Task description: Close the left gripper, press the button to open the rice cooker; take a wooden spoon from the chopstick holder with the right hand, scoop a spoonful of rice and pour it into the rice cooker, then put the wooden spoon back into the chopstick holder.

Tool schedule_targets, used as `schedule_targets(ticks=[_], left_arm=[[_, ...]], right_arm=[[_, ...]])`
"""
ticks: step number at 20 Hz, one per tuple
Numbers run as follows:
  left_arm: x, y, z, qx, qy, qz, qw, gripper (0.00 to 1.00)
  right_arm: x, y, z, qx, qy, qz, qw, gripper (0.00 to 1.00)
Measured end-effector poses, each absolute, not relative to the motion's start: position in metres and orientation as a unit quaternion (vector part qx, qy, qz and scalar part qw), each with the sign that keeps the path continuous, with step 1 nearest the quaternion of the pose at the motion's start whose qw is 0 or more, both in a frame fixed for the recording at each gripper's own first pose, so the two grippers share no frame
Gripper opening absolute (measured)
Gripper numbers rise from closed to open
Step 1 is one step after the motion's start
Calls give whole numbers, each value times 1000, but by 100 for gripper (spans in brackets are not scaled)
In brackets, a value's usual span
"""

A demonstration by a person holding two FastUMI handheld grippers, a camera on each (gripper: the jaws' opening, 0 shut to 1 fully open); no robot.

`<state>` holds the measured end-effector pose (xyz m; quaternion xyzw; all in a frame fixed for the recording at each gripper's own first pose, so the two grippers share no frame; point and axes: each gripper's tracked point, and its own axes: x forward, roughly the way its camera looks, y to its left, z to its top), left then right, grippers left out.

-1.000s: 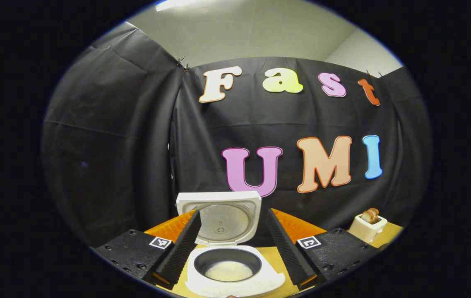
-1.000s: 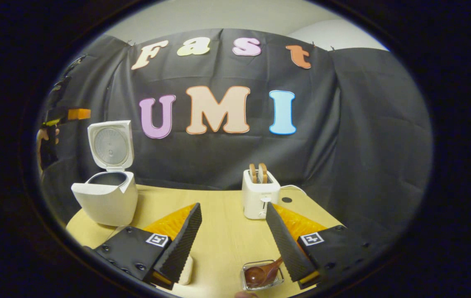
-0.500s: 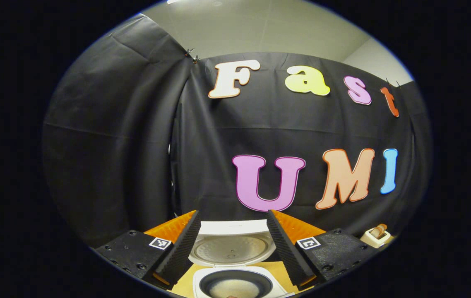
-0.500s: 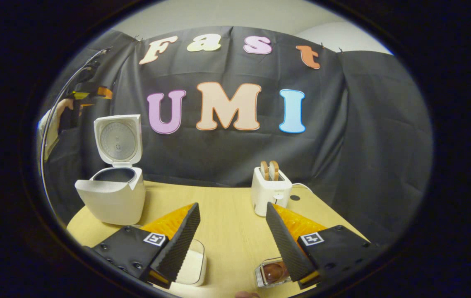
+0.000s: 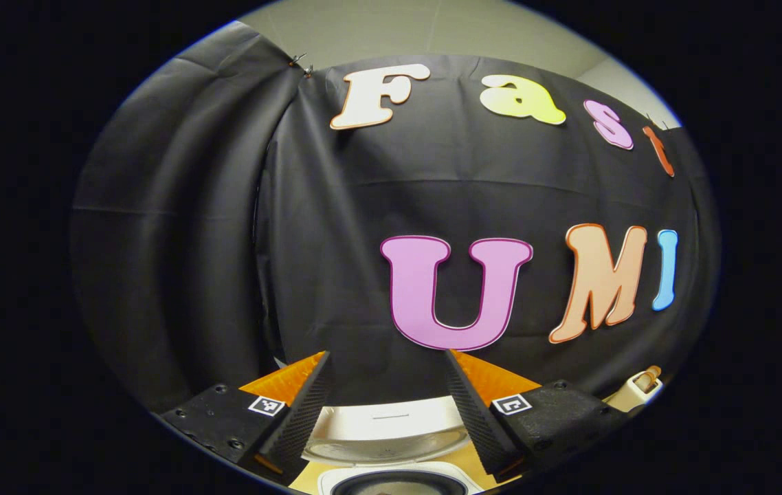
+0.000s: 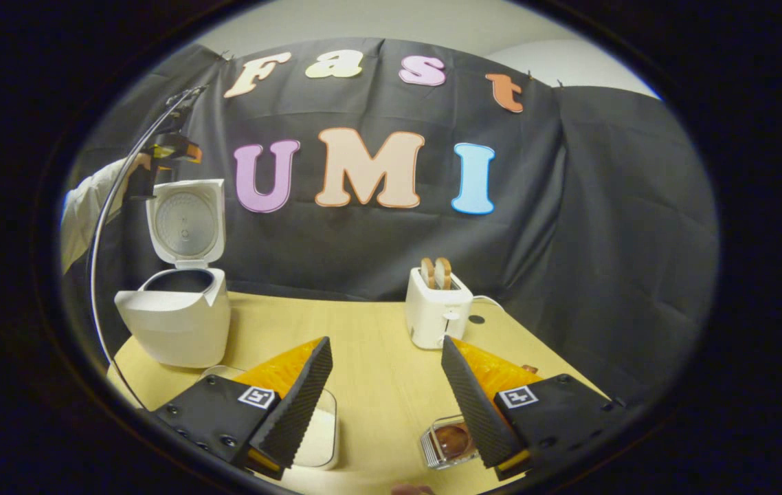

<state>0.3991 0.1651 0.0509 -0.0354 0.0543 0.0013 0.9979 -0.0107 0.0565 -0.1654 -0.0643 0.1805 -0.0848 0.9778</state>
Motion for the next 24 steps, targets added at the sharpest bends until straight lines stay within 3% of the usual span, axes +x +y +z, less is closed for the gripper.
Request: schedule_targets(ticks=[6,10,24], left_arm=[[421,157,3,-5,122,-9,992,93],[417,156,4,-28,125,-5,992,92],[326,133,-18,-50,146,-13,988,93]], right_arm=[[-13,56,-164,-69,183,-93,976,100],[-11,58,-157,-68,170,-90,979,99],[-5,65,-156,-51,164,-39,984,100]])
